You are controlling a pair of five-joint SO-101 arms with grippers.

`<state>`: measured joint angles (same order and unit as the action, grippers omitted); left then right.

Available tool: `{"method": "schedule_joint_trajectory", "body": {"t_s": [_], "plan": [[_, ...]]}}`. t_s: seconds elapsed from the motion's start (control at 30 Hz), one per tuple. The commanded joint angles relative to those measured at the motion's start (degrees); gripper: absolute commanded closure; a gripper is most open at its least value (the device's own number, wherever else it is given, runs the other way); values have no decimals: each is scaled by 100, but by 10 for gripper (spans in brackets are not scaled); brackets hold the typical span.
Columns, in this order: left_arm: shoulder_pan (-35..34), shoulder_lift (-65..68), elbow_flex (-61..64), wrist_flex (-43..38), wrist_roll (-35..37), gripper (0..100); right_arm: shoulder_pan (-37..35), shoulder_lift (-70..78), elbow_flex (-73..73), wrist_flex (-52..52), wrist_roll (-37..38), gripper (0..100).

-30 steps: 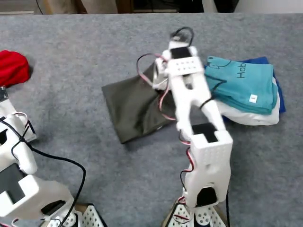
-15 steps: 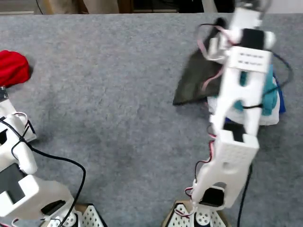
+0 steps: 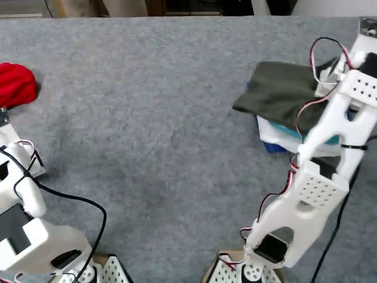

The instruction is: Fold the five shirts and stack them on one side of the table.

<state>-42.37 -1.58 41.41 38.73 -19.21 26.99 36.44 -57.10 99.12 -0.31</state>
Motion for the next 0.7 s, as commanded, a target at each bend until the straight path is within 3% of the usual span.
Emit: {"method": "schedule_joint_trajectory", "body": {"t_s": [0.0, 0.3, 0.43, 0.57, 0.67], "plan": [[53, -224, 0, -62, -44, 980, 286, -75, -356, 44, 237, 997], [53, -242, 9, -18, -44, 980, 655, -57, -356, 53, 615, 992], [53, -268, -35, 132, -97, 980, 673, -75, -365, 176, 607, 833], [-26, -277, -510, 1143, -598, 980, 637, -207, -365, 299, 624, 644], [-308, -426, -1451, 2347, -738, 976, 637, -514, -365, 299, 571, 631]]}}
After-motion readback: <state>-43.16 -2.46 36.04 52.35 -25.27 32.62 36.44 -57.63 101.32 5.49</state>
